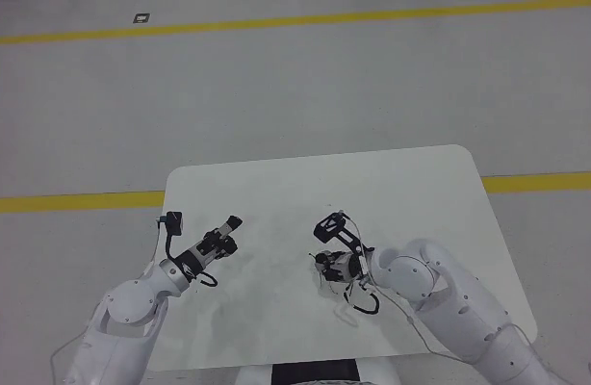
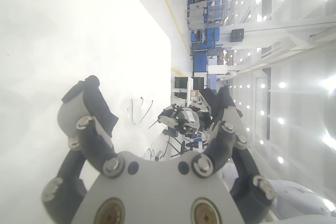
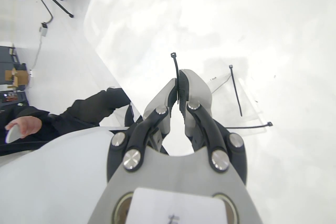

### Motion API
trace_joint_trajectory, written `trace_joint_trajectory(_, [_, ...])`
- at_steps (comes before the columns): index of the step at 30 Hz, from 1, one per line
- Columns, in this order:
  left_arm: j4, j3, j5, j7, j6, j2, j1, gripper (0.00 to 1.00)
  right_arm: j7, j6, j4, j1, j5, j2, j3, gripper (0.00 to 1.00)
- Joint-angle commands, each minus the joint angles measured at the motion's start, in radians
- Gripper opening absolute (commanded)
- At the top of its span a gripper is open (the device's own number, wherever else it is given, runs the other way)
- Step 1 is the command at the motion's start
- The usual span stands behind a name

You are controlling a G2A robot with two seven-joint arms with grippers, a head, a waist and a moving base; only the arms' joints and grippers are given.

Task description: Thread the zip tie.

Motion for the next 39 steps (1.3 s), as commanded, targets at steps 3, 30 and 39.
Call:
trace_joint_trajectory(3, [0.0, 0.0, 0.0, 0.0, 0.0, 0.0, 0.0, 1.0, 0.034, 0.069, -0.007, 0.058, 0.064, -0.011, -0.014, 0.0])
trace_joint_trajectory(30, [0.0, 0.0, 0.0, 0.0, 0.0, 0.0, 0.0, 1.0, -0.019, 0.352, 0.14, 0.269, 0.304, -0.07, -0.064, 0.0])
trace_joint_trajectory(39, [0.0, 0.0, 0.0, 0.0, 0.0, 0.0, 0.0, 1.0, -0.054, 0.404, 0.332, 0.383, 0.478, -0.119, -0.092, 0.0])
